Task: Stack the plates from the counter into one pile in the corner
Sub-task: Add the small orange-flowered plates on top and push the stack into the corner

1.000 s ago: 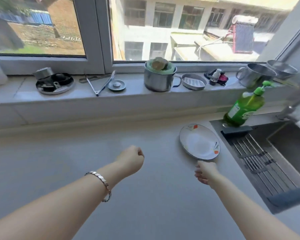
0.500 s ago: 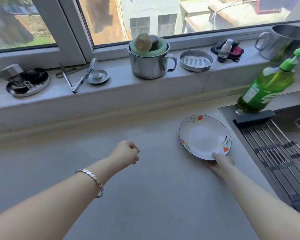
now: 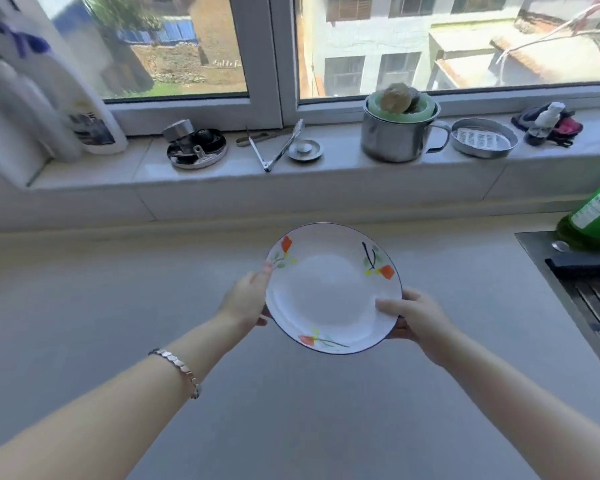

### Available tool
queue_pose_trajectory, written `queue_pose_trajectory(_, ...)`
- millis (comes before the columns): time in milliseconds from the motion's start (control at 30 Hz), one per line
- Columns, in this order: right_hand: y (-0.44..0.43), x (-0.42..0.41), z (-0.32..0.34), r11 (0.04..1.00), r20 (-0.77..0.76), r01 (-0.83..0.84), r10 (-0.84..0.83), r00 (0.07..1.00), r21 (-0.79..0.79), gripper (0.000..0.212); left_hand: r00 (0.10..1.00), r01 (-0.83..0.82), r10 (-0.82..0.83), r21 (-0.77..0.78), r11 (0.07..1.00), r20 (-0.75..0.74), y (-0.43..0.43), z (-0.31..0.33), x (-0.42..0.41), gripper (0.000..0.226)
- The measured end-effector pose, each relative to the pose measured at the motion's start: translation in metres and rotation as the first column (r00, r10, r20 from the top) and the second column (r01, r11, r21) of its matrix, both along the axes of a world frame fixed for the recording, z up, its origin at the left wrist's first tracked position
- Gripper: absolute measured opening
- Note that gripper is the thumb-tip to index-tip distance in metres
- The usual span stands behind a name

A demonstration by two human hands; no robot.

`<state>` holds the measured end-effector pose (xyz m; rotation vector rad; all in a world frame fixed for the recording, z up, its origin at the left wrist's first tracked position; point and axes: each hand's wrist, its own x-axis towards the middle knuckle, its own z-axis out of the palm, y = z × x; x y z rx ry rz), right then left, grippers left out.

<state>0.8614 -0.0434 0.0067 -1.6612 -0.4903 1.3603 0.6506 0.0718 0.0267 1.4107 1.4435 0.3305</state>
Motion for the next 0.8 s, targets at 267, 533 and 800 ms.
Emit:
queue_pose_trajectory(267,0.043,-0.185,0.051,0.915,0.357,-0.4,0.358,0.863,0.05,0.015,0.97,-0.215,0.233,0.21,0.954,-0.066,-0.016,0.036,-0.2,0.041)
queue_pose_trajectory(533,0.085,-0.413,0.069,0.802,0.512,-0.592,0.476,0.715,0.081,0.032,0.884,-0.371,0.449,0.384,0.845,-0.134,-0.025,0.067,-0.438,0.049)
queue_pose_trajectory(800,0.096,-0.586,0.069,0.667,0.554,-0.742,0.591,0.587,0.075,0.026,0.774,-0.335,0.521,0.465,0.82,-0.36,-0.053,0.067,-0.616,0.049)
